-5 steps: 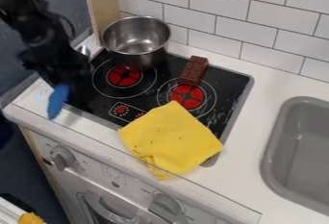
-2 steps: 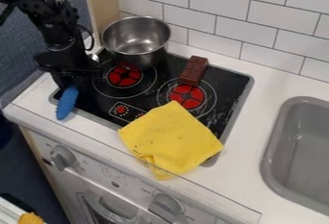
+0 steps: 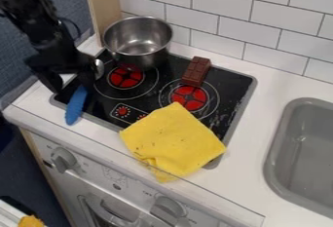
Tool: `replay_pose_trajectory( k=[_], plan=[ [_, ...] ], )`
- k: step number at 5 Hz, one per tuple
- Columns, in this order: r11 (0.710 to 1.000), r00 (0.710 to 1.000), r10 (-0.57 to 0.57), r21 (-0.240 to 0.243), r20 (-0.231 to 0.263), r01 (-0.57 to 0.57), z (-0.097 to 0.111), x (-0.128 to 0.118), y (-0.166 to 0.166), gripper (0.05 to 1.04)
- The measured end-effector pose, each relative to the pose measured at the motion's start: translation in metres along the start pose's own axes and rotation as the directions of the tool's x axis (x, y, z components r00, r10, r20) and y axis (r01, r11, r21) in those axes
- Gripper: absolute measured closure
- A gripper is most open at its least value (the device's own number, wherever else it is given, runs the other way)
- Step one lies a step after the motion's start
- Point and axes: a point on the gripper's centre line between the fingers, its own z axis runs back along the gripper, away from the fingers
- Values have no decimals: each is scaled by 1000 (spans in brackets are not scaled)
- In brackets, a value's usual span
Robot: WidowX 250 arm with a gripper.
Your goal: Move the blue spoon to the lower left of the burner
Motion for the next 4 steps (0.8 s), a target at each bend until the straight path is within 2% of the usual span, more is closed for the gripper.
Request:
replay_pose_trajectory(
  k=[1,2,3,4],
  plan=[
    [997,1000,16,-80,9,-15,27,2,-7,82],
    [997,999,-38,-73,-22,36,34,1,-14,83],
    [988,987,-154,-40,-45,152,32,4,-29,83],
    [974,971,-226,-28,-80,225,23,3,-45,83]
  ],
)
